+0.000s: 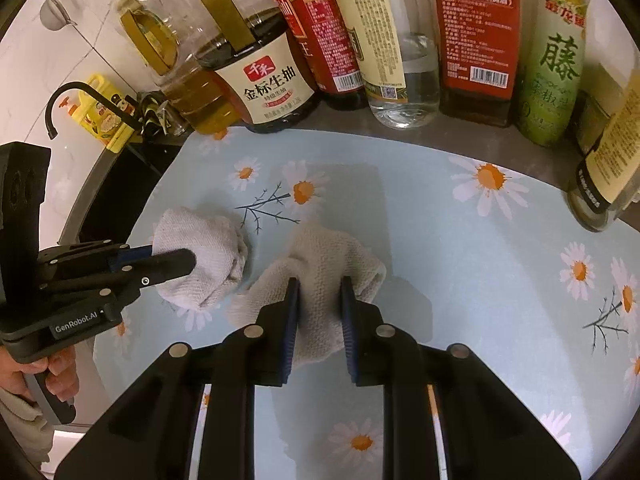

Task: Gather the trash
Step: 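Carry both white towels down over the black bin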

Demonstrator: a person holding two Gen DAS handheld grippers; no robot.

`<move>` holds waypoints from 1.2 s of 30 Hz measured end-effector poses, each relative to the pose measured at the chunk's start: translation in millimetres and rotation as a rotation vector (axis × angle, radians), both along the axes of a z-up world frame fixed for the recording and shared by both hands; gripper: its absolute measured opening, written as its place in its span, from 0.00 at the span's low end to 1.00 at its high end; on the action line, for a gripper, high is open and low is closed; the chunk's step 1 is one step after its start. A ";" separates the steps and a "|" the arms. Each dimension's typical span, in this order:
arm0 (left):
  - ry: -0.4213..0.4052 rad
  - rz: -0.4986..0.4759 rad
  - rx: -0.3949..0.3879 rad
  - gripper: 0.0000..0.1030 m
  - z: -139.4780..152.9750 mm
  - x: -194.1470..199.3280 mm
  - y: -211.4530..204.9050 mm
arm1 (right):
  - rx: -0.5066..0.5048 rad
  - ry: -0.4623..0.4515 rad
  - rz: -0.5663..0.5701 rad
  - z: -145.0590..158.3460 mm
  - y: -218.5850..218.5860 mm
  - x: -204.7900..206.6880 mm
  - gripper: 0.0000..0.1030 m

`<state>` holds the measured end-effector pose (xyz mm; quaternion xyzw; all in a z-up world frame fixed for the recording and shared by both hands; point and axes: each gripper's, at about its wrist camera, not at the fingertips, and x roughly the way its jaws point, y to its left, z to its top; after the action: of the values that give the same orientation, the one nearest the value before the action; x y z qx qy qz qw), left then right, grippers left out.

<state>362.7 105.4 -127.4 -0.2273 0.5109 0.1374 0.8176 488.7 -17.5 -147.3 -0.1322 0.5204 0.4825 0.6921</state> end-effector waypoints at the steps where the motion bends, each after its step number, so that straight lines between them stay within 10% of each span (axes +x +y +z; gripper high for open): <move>1: -0.005 -0.001 0.002 0.12 1.9 -2.3 0.3 | 0.002 -0.002 -0.003 1.5 -1.1 -1.1 0.21; 36: -0.106 -0.170 0.002 0.12 42.5 -149.4 -42.7 | 0.004 -0.074 -0.160 46.1 -69.1 -161.3 0.21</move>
<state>213.3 62.7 -84.9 -0.1891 0.4843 0.0560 0.8524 327.5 -86.7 -101.2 -0.1068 0.5023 0.4215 0.7474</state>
